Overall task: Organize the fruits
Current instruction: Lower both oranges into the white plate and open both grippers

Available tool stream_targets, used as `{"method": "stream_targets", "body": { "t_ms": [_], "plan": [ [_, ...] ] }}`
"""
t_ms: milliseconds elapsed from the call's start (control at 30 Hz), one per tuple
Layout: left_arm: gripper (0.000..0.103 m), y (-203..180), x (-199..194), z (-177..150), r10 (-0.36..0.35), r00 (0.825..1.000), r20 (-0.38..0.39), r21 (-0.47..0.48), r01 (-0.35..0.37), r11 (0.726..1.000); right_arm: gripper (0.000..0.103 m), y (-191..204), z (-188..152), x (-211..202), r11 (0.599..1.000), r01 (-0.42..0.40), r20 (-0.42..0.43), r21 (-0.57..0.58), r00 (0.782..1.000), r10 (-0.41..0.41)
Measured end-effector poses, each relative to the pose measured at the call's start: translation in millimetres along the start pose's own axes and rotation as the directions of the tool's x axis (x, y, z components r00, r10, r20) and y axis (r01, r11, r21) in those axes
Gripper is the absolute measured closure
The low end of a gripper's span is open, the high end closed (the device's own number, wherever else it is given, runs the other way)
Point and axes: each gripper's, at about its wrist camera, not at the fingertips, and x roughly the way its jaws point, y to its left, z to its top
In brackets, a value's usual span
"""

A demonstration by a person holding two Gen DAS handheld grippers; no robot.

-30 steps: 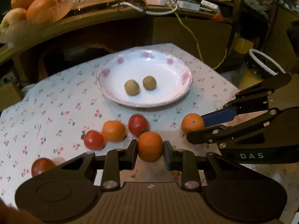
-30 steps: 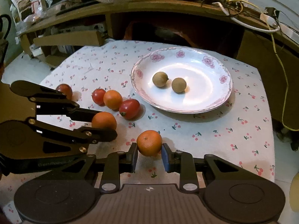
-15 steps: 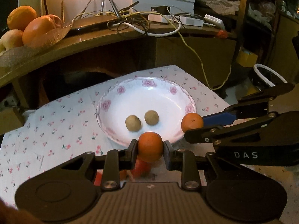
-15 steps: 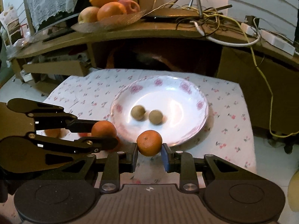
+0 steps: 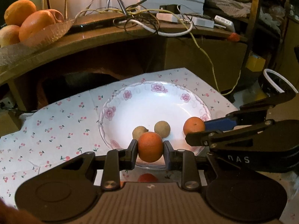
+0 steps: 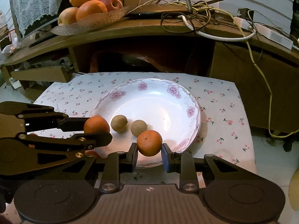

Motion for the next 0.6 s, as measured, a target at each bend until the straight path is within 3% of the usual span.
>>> {"method": "stream_targets", "body": {
  "t_ms": [600],
  "plan": [
    [0.067, 6.6, -4.0, 3.7, 0.001, 1.000, 0.020, -0.037, 0.000, 0.999, 0.069, -1.0, 9.4, 1.1, 1.000, 0.000, 0.037, 0.021, 0.999, -0.001]
  ]
}}
